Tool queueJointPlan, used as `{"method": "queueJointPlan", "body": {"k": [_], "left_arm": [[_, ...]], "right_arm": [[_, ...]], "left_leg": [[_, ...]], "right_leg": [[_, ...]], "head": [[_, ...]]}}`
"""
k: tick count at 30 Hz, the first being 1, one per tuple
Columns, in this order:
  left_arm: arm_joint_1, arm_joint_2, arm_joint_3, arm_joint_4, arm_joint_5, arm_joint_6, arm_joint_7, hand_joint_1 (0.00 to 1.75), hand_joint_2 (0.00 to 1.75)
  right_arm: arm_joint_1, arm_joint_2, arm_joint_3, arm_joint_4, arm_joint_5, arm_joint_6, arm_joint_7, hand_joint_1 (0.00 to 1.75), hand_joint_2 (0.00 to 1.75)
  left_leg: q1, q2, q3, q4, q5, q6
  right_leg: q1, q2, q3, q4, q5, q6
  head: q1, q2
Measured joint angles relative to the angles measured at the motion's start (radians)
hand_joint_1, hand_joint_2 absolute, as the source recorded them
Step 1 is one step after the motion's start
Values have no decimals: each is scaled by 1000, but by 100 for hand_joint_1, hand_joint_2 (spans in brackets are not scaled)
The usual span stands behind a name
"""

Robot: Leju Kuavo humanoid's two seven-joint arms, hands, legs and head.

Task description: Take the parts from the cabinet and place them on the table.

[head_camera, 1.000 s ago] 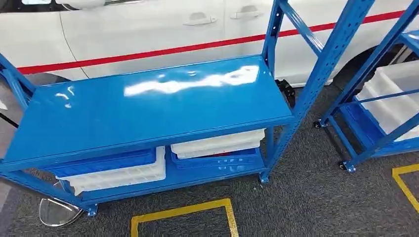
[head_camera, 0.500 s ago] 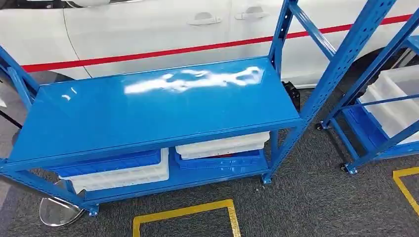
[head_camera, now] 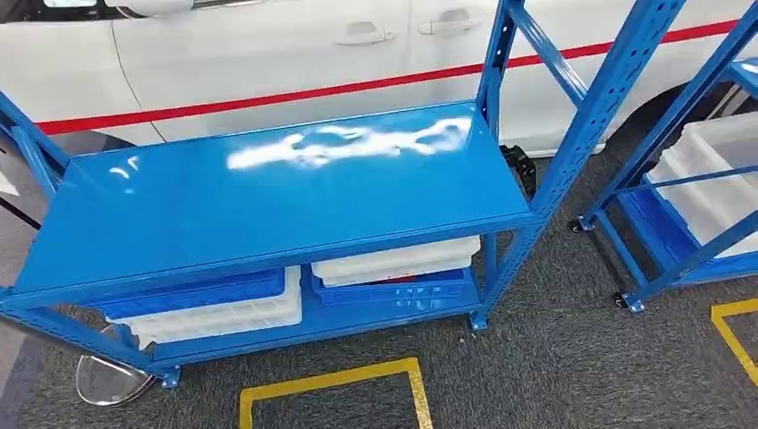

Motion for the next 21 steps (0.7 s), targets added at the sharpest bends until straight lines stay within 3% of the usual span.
{"method": "queueJointPlan", "body": {"k": [1,2,3,4,5,6,7,9,10,11,12,13,15,16,17,18,21], "left_arm": [[-1,0,0,0,0,1,2,0,0],[-2,7,0,1,2,3,3,0,0],[-2,5,0,1,3,5,5,0,0],[-5,6,0,1,4,8,6,0,0],[-6,6,0,0,6,9,8,0,0],[-4,6,0,0,8,11,10,0,0],[1,6,0,0,9,12,12,0,0],[2,6,0,0,10,16,15,0,0],[1,6,0,0,12,18,17,0,0],[-1,6,0,0,15,21,18,0,0],[-1,7,0,0,19,24,18,0,0],[-1,7,0,0,21,26,20,0,0],[-1,7,0,0,29,26,32,0,0],[-2,7,1,0,29,26,37,0,0],[-4,9,2,1,30,24,39,0,0],[-7,13,2,0,30,22,42,0,0],[-10,14,2,0,30,24,43,0,0]], "right_arm": [[-2,0,-2,0,2,0,0,0,0],[-5,5,-3,1,2,2,2,0,0],[-4,7,-4,1,3,3,2,0,0],[-6,7,-6,1,3,2,2,0,0],[-8,6,-8,0,6,1,4,0,0],[-10,6,-8,0,9,2,4,0,0],[-9,6,-9,0,10,2,5,0,0],[-8,6,-10,0,13,3,5,0,0],[-7,6,-10,0,15,4,4,0,0],[-6,6,-10,0,19,5,2,0,0],[-5,6,-10,0,21,5,1,0,0],[-5,7,-9,0,24,6,-2,0,0],[-5,7,-9,0,30,14,-9,0,0],[-5,8,-9,0,31,18,-13,0,0],[-5,12,-9,0,31,22,-16,0,0],[-9,18,-9,0,31,23,-19,0,0],[-10,18,-9,0,32,26,-23,0,0]], "left_leg": [[10,0,-14,29,-12,-18],[4,0,-32,52,-22,-34],[10,-5,-42,74,-31,-46],[6,-6,-49,91,-36,-53],[8,-7,-57,95,-33,-57],[10,-8,-61,95,-28,-59],[15,-9,-65,112,-42,-63],[15,-5,-94,190,-139,-58],[12,-6,-111,253,-194,-56],[7,-6,-125,324,-242,-53],[2,-6,-126,367,-263,-47],[-5,-6,-110,375,-253,-38],[-23,-6,-30,286,-176,-12],[-38,-5,30,201,-142,8],[-52,-2,85,117,-138,34],[-51,6,110,62,-160,47],[-60,4,102,38,-147,49]], "right_leg": [[-14,-2,45,-82,23,19],[-3,7,43,-64,-8,20],[3,17,21,-36,24,-1],[-5,17,16,-48,-5,-20],[-1,19,6,-32,-5,-39],[1,17,-1,-28,-4,-47],[3,11,-15,-29,5,-60],[10,7,-32,-32,22,-75],[14,5,-45,-33,31,-76],[20,3,-60,-32,42,-78],[25,0,-72,-31,50,-81],[31,0,-82,-32,53,-82],[42,-2,-93,-32,66,-87],[47,-2,-93,-34,72,-88],[43,-4,-93,-36,78,-90],[49,-5,-92,-39,87,-85],[38,-13,-90,-63,117,-65]], "head": [[1,0],[4,0],[8,0],[2,0],[-4,0],[-7,0],[-6,0],[-16,0],[-19,0],[-22,0],[-21,0],[-22,0],[-21,0],[-21,0],[-20,0],[-16,0],[-17,0]]}}
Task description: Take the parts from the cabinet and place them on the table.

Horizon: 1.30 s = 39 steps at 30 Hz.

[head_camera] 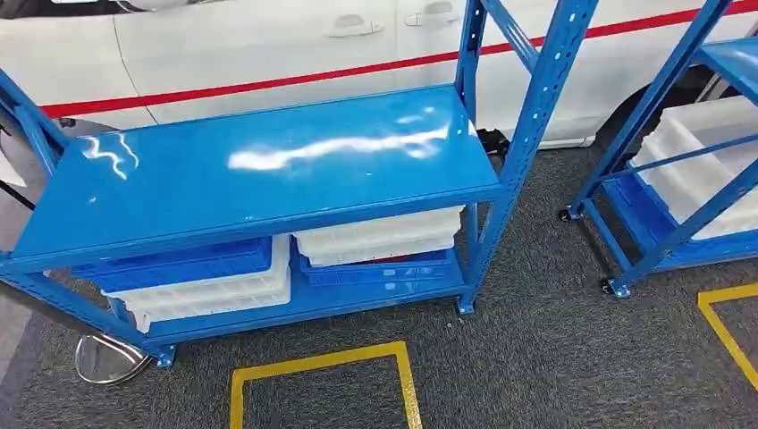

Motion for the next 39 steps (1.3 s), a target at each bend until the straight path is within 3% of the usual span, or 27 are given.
{"method": "queueJointPlan", "body": {"k": [1,2,3,5,6,7,8,10,11,13,15,17,18,20,21,22,23,26,28,30,31,32,33,35,36,37,39], "left_arm": [[2,0,0,0,-1,2,-2,0,0],[4,-2,0,0,-3,3,-5,0,0],[4,-3,0,0,-3,3,-7,0,0],[5,-3,0,0,-4,6,-8,0,0],[7,-3,0,0,-5,8,-8,0,0],[9,-3,0,0,-7,9,-8,0,0],[10,-3,0,0,-7,7,-8,0,0],[9,-6,-1,-1,-9,5,-8,0,0],[8,-6,-1,-2,-10,4,-8,0,0],[7,-6,-1,-2,-10,4,-5,0,0],[7,-6,-1,-2,-9,6,-5,0,0],[7,-5,-1,-2,0,6,-4,0,0],[6,-5,0,-2,2,7,2,0,0],[4,-6,0,-2,6,17,33,0,0],[5,-6,-1,-2,0,30,61,0,175],[5,-6,-3,-2,-14,43,104,0,175],[6,-6,-7,-2,-24,48,146,0,175],[4,-6,-20,-2,-27,44,219,0,175],[2,-6,-27,-2,-33,47,238,0,175],[5,-6,-31,-2,-42,48,246,0,175],[5,-6,-34,-2,-42,48,248,0,175],[5,-6,-35,-2,-43,48,251,0,175],[4,-6,-30,-2,-49,48,251,0,175],[6,-5,-1,-9,-88,41,255,0,175],[8,-4,16,-14,-108,35,259,0,175],[9,-4,34,-21,-132,29,262,0,175],[10,-2,69,-36,-175,16,266,0,175]], "right_arm": [[1,1,0,0,2,0,0,0,0],[1,-3,0,0,3,-1,0,0,0],[1,-3,0,0,3,-1,0,0,0],[5,-3,0,0,5,-1,4,0,0],[7,-4,0,0,6,-1,8,0,0],[8,-5,0,0,6,-1,12,0,0],[9,-6,0,0,6,-1,14,0,0],[10,-10,-1,0,6,-1,23,0,0],[9,-11,-1,0,7,-1,24,0,0],[9,-10,-1,0,8,-1,28,0,0],[10,-10,-1,0,11,0,29,0,0],[9,-8,-1,0,11,5,25,0,0],[9,-10,-1,0,12,9,22,0,0],[9,-10,-1,0,19,15,19,0,0],[10,-10,-1,0,26,15,19,0,175],[10,-10,-1,0,35,14,19,0,175],[10,-10,-1,0,41,14,21,0,175],[9,-10,1,0,60,21,23,0,175],[6,-11,2,0,70,28,24,0,175],[5,-12,2,0,71,31,24,0,175],[5,-12,2,0,71,31,24,0,175],[5,-13,3,0,71,31,24,0,175],[6,-18,7,0,70,32,24,0,175],[10,-23,36,0,50,39,27,0,175],[15,-26,48,0,38,41,29,0,175],[22,-27,60,0,24,46,30,0,175],[38,-31,83,0,-2,51,31,0,175]], "left_leg": [[3,-2,6,-30,22,8],[11,2,9,-51,48,-4],[12,0,2,-59,62,-4],[12,3,-19,-55,76,-12],[12,5,-28,-50,78,-16],[12,5,-36,-44,79,-19],[14,6,-43,-36,80,-20],[19,6,-55,-11,71,-32],[20,6,-62,10,62,-42],[13,4,-80,34,48,-53],[14,4,-79,34,50,-58],[18,0,-82,53,35,-68],[20,0,-98,88,7,-78],[33,0,-168,233,-68,-92],[38,0,-203,303,-92,-96],[42,0,-222,336,-91,-99],[45,0,-219,322,-66,-100],[49,0,-119,88,79,-96],[38,-3,-106,35,69,-89],[36,-5,-111,39,71,-81],[35,-6,-111,33,75,-74],[48,-6,-99,13,89,-58],[42,-3,-96,6,93,-55],[36,-1,-102,5,99,-40],[31,0,-104,5,99,-39],[26,0,-105,6,99,-36],[19,-1,-105,11,97,-32]], "right_leg": [[2,0,4,-13,12,8],[0,3,-2,-1,0,7],[2,8,-15,32,-44,9],[-1,12,-66,176,-141,18],[-2,12,-80,231,-166,23],[-2,11,-77,249,-169,28],[-4,11,-53,225,-152,31],[-10,10,55,72,-89,38],[-12,10,90,3,-95,36],[-5,18,84,16,-101,5],[0,17,83,14,-102,-4],[-8,14,85,5,-95,-14],[-10,14,85,4,-94,-17],[-10,13,81,4,-94,-18],[-10,13,80,4,-94,-18],[-10,13,80,4,-94,-18],[-11,14,81,4,-94,-18],[-15,15,89,3,-96,-14],[-12,16,86,0,-90,2],[-14,15,89,-12,-83,16],[-14,15,93,-19,-79,24],[-13,13,94,-15,-85,31],[-11,14,88,-1,-97,29],[-6,14,23,131,-183,21],[-4,14,-8,198,-211,19],[-2,14,-31,247,-223,16],[4,14,-17,223,-183,9]], "head": [[0,0],[1,0],[3,0],[7,0],[5,0],[6,0],[6,0],[7,0],[8,0],[4,0],[3,0],[3,0],[-6,0],[-7,0],[-8,0],[-7,0],[-8,0],[-8,0],[-10,0],[-9,0],[-8,0],[-7,0],[-5,0],[2,0],[3,0],[3,0],[4,0]]}}
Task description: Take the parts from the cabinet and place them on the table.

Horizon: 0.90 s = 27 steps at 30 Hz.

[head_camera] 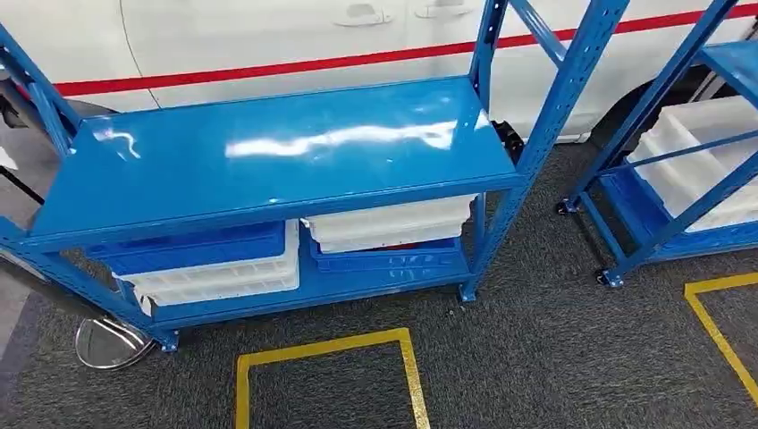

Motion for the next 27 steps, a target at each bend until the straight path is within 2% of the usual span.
{"method": "queueJointPlan", "body": {"k": [1,2,3,4,5,7,8,9,10,12,13,14,15,17,18,19,20,22,23,24,25,26,27], "left_arm": [[-1,0,17,-10,-21,-6,3,0,175],[-1,1,41,-22,-47,-14,7,0,175],[-2,1,60,-30,-68,-19,8,0,175],[-2,2,80,-37,-89,-26,11,0,175],[-1,3,101,-42,-113,-33,15,0,175],[1,5,142,-51,-161,-47,21,0,175],[4,10,165,-53,-185,-53,24,0,175],[9,12,185,-57,-207,-59,27,0,175],[14,14,209,-60,-232,-67,29,0,175],[27,21,252,-60,-273,-80,31,0,175],[26,22,276,-61,-296,-88,32,0,175],[27,24,295,-61,-317,-94,34,0,175],[31,28,315,-61,-338,-101,37,0,175],[45,34,359,-61,-381,-112,44,0,175],[54,37,381,-61,-403,-119,48,0,175],[60,39,404,-61,-427,-127,50,0,175],[64,42,430,-61,-450,-133,51,0,175],[84,47,473,-61,-500,-144,62,0,175],[93,47,497,-63,-525,-153,68,0,175],[104,49,519,-65,-548,-160,71,0,175],[113,51,545,-70,-574,-167,75,0,175],[117,53,566,-76,-595,-171,77,0,175],[117,55,589,-84,-619,-180,80,0,175]], "right_arm": [[7,-3,11,0,-12,3,2,0,175],[13,-6,26,0,-28,8,2,0,175],[17,-10,37,0,-41,10,3,0,175],[19,-13,49,1,-54,14,7,0,175],[21,-13,62,0,-68,18,9,0,175],[29,-16,86,0,-96,24,12,0,175],[32,-15,102,0,-113,28,14,0,175],[32,-16,114,0,-126,32,16,0,175],[32,-18,128,-2,-141,35,17,0,175],[32,-22,153,-8,-168,41,19,0,175],[32,-24,168,-14,-182,43,19,0,175],[31,-26,180,-20,-195,46,20,0,175],[29,-28,193,-28,-208,51,23,0,175],[21,-30,220,-46,-234,57,26,0,175],[19,-31,233,-56,-247,60,28,0,175],[18,-33,246,-65,-261,62,30,0,175],[15,-34,261,-73,-276,67,32,0,175],[15,-36,288,-83,-303,74,32,0,175],[15,-37,303,-88,-317,77,34,0,175],[16,-40,316,-91,-332,80,35,0,175],[20,-45,331,-93,-348,84,37,0,175],[25,-46,343,-93,-361,89,39,0,175],[31,-47,356,-93,-376,92,43,0,175]], "left_leg": [[-2,-1,1,2,-2,1],[-4,-1,3,5,-4,0],[-5,-1,2,9,-7,-1],[-16,1,-5,18,-13,-8],[-13,2,-6,15,-12,-11],[-9,3,-5,14,-12,-17],[-17,2,-5,19,-16,-22],[-12,-2,-5,32,-29,-33],[-7,-2,-25,75,-63,-42],[9,-2,-86,214,-139,-56],[15,-2,-116,285,-164,-62],[20,-1,-124,307,-160,-68],[25,-1,-108,283,-134,-72],[30,0,-29,128,-46,-75],[32,1,15,37,-8,-74],[26,1,25,11,-29,-70],[20,-1,22,1,-24,-58],[16,-2,18,3,-23,-48],[15,-2,20,-6,-19,-39],[26,3,31,-20,-7,-26],[23,5,30,-24,-4,-17],[20,5,27,-24,-1,-9],[17,4,24,-24,-1,-6]], "right_leg": [[4,0,34,-64,42,-6],[8,0,79,-151,86,-15],[14,-1,110,-216,102,-25],[17,-3,120,-243,91,-25],[14,-1,118,-241,93,-23],[17,0,119,-243,94,-25],[8,-1,122,-252,99,-31],[5,-3,123,-255,101,-34],[3,-5,121,-255,102,-37],[3,-6,119,-254,102,-38],[2,-10,118,-254,102,-38],[0,-12,120,-254,102,-38],[-2,-12,121,-254,102,-37],[-8,-10,127,-254,100,-33],[-10,-9,129,-254,99,-26],[-9,-10,128,-255,101,-17],[-9,-10,125,-255,103,-9],[-12,-12,127,-262,108,4],[-10,-11,130,-267,111,12],[-13,-10,129,-255,101,17],[-9,-9,112,-223,72,14],[-10,-8,81,-159,31,11],[-9,-6,41,-77,-9,11]], "head": [[0,0],[1,0],[2,0],[2,0],[0,0],[1,0],[1,0],[1,0],[-9,0],[-8,0],[-9,0],[-8,0],[-8,0],[-8,0],[-10,0],[-11,0],[-11,0],[-11,0],[-10,0],[-9,0],[-7,0],[-6,0],[-5,0]]}}
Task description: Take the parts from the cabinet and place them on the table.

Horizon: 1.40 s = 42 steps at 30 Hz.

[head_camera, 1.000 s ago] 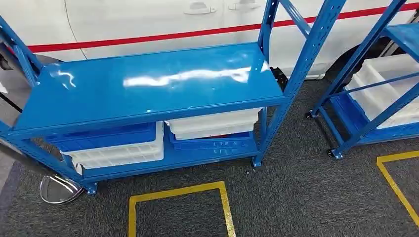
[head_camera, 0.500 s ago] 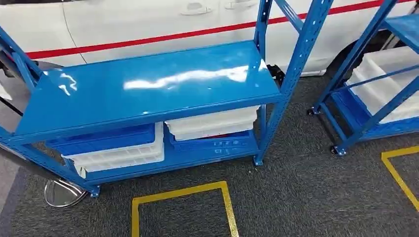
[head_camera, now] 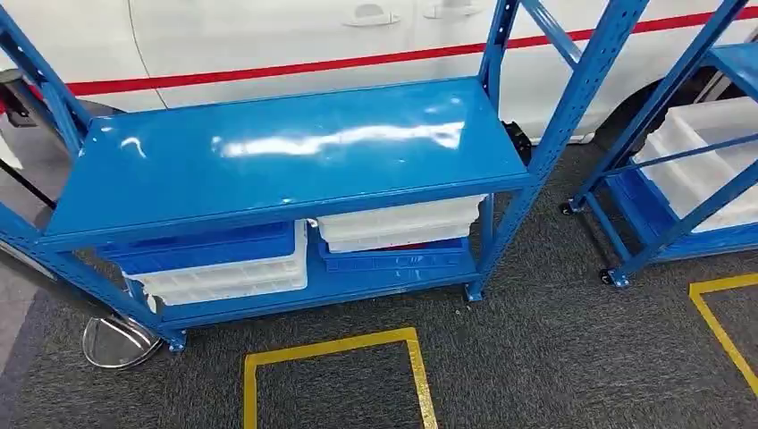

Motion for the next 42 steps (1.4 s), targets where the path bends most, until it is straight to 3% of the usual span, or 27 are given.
{"method": "queueJointPlan", "body": {"k": [1,2,3,4,6,7,8,10,12,14,16,17,18,19,21,22,23,25,26,27,28,29,32,35,37,39,42], "left_arm": [[-1,1,21,-9,-21,-6,1,0,175],[-1,2,41,-20,-41,-14,4,0,175],[-2,2,60,-31,-62,-18,6,0,175],[-4,2,81,-45,-85,-26,9,0,175],[-14,5,122,-74,-127,-38,14,0,175],[-16,5,141,-84,-147,-45,16,0,175],[-19,8,163,-95,-167,-50,19,0,175],[-19,14,212,-111,-214,-64,24,0,175],[-16,24,258,-117,-261,-77,31,0,175],[2,25,299,-119,-305,-90,36,0,175],[29,32,342,-118,-348,-103,43,0,175],[43,37,361,-115,-366,-107,46,0,175],[59,39,381,-108,-385,-113,50,0,175],[74,42,398,-100,-402,-118,53,0,175],[108,48,431,-82,-435,-127,58,0,175],[123,50,449,-74,-453,-132,60,0,175],[133,53,469,-68,-470,-139,62,0,175],[149,58,512,-65,-512,-151,67,0,175],[154,58,533,-65,-534,-157,71,0,0],[153,60,551,-67,-553,-161,72,0,0],[151,59,572,-73,-574,-169,74,0,0],[147,60,587,-81,-592,-174,76,0,175],[137,62,642,-103,-597,-169,86,0,175],[117,60,618,-105,-535,-141,98,0,175],[109,59,593,-105,-533,-139,102,0,175],[102,57,560,-105,-509,-129,105,0,175],[94,52,499,-105,-421,-94,110,0,175]], "right_arm": [[9,-2,11,0,-13,3,1,0,175],[18,-2,22,1,-25,5,4,0,175],[28,-4,33,2,-38,7,7,0,175],[39,-6,45,6,-51,12,8,0,175],[59,-11,71,13,-77,19,10,0,175],[66,-14,82,16,-89,21,10,0,175],[71,-15,95,18,-102,24,11,0,175],[83,-18,123,19,-130,32,14,0,175],[86,-19,149,19,-157,39,19,0,175],[83,-23,176,10,-184,43,21,0,175],[73,-26,201,-10,-210,51,23,0,175],[67,-27,213,-21,-221,53,26,0,175],[58,-29,224,-37,-233,56,27,0,175],[48,-30,234,-51,-243,58,28,0,175],[27,-31,255,-87,-264,64,29,0,175],[19,-32,267,-104,-274,67,30,0,175],[11,-34,277,-116,-285,69,30,0,175],[4,-36,303,-133,-311,75,31,0,175],[4,-37,315,-137,-324,78,33,0,0],[6,-37,325,-137,-335,81,36,0,0],[15,-44,336,-136,-348,84,40,0,0],[22,-43,345,-136,-359,87,41,0,175],[49,-48,376,-132,-349,87,47,0,175],[56,-49,375,-126,-284,79,50,0,175],[55,-50,367,-122,-279,79,50,0,175],[53,-50,351,-118,-256,76,50,0,175],[48,-49,322,-109,-179,64,50,0,175]], "left_leg": [[-4,-1,-2,0,0,0],[-7,-2,-3,2,0,1],[-8,-2,-2,3,-2,2],[-10,-2,1,4,-4,2],[-10,-2,8,10,-11,-3],[-11,-2,1,16,-16,-9],[-17,-2,-2,27,-25,-18],[-13,0,0,23,-24,-25],[-13,-3,1,30,-32,-36],[-7,-6,-30,109,-89,-51],[2,-6,-106,272,-168,-62],[6,-6,-131,322,-180,-66],[9,-6,-136,326,-164,-69],[12,-6,-120,285,-129,-70],[15,-5,-40,109,-31,-71],[16,-4,-10,33,-12,-68],[5,-6,-8,24,-17,-60],[2,-9,-12,28,-14,-46],[0,-11,-12,28,-13,-38],[0,-12,-3,11,-3,-29],[6,-14,1,-4,7,-46],[5,-17,-1,-6,8,-45],[0,-16,-4,-4,5,-36],[-3,-11,-4,-3,2,-30],[-5,-9,-4,-3,3,-27],[-7,-9,-5,-1,3,-24],[-7,-10,-5,-1,2,-23]], "right_leg": [[1,2,-36,72,-26,0],[2,3,-59,115,-31,0],[4,3,-58,110,-12,-1],[6,3,-33,57,29,-4],[7,3,57,-121,117,-14],[10,3,80,-172,112,-20],[15,3,80,-176,113,-20],[18,6,80,-175,113,-24],[8,4,81,-186,120,-36],[6,3,80,-186,120,-43],[6,2,78,-186,120,-44],[6,2,78,-186,120,-44],[5,2,79,-186,119,-43],[4,3,80,-186,118,-42],[0,4,86,-186,116,-38],[0,4,87,-186,116,-33],[4,4,86,-183,114,-23],[2,3,83,-186,117,-9],[2,2,86,-193,121,-1],[2,1,95,-204,125,6],[5,0,99,-215,123,-32],[6,-2,97,-214,132,-67],[3,0,101,-217,133,-61],[1,5,101,-222,139,-50],[-2,6,102,-226,142,-32],[-5,6,103,-229,142,-4],[-6,6,104,-229,142,-1]], "head": [[0,0],[0,0],[0,0],[1,0],[1,0],[2,0],[1,0],[1,0],[2,0],[-7,0],[-6,0],[-6,0],[-6,0],[-6,0],[-7,0],[-6,0],[-6,0],[-5,0],[-5,0],[-6,0],[0,0],[3,0],[4,0],[5,0],[4,0],[4,0],[4,0]]}}
